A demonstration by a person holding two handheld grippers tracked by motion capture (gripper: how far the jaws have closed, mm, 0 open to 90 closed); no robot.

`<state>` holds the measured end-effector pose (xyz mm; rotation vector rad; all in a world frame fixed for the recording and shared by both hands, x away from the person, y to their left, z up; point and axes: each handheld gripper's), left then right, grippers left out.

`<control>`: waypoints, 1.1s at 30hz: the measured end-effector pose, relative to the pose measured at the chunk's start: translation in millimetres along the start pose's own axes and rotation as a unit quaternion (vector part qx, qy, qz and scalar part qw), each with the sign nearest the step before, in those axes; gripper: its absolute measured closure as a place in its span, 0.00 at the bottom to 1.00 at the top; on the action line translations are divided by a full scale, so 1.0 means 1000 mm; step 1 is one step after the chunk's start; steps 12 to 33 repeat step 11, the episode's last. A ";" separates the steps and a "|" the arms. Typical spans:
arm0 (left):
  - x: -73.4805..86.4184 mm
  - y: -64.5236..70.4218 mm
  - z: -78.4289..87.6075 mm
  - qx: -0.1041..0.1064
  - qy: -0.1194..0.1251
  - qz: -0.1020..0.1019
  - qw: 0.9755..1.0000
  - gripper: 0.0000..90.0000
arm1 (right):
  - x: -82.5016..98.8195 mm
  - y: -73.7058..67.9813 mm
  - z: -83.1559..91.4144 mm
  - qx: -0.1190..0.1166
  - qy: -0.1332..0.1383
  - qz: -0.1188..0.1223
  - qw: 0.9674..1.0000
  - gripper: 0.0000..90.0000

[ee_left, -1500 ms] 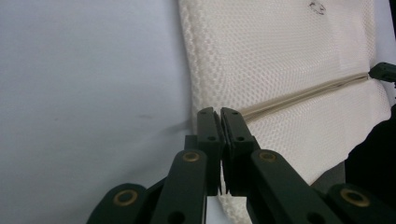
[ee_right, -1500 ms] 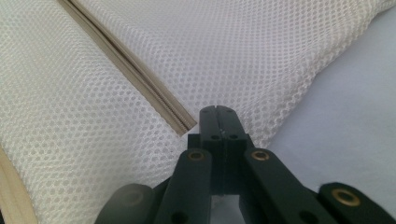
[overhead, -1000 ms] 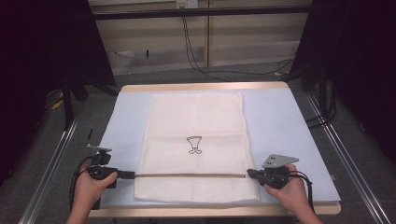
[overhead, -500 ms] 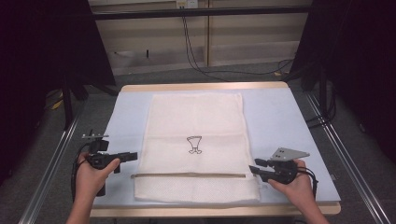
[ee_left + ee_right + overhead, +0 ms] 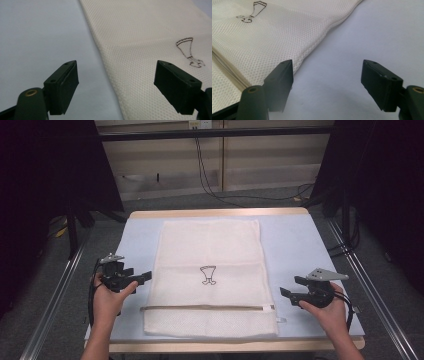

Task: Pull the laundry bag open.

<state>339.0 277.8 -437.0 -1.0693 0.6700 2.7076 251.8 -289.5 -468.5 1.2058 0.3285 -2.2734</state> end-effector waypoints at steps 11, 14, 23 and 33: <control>0.002 -0.007 0.003 -0.001 0.012 0.003 1.000 0.19 | 0.000 0.003 0.001 0.010 0.002 -0.008 1.000 0.23; 0.002 -0.007 0.003 -0.001 0.012 0.003 1.000 0.19 | 0.000 0.003 0.001 0.010 0.002 -0.008 1.000 0.23; 0.002 -0.007 0.003 -0.001 0.012 0.003 1.000 0.19 | 0.000 0.003 0.001 0.010 0.002 -0.008 1.000 0.23; 0.002 -0.007 0.003 -0.001 0.012 0.003 1.000 0.19 | 0.000 0.003 0.001 0.010 0.002 -0.008 1.000 0.23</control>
Point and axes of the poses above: each handheld gripper's, and its own axes: z roughly backward along the jaws, x roughly out of its underside, y roughly to its right, and after that the axes turned 9 degrees about z, right-handed
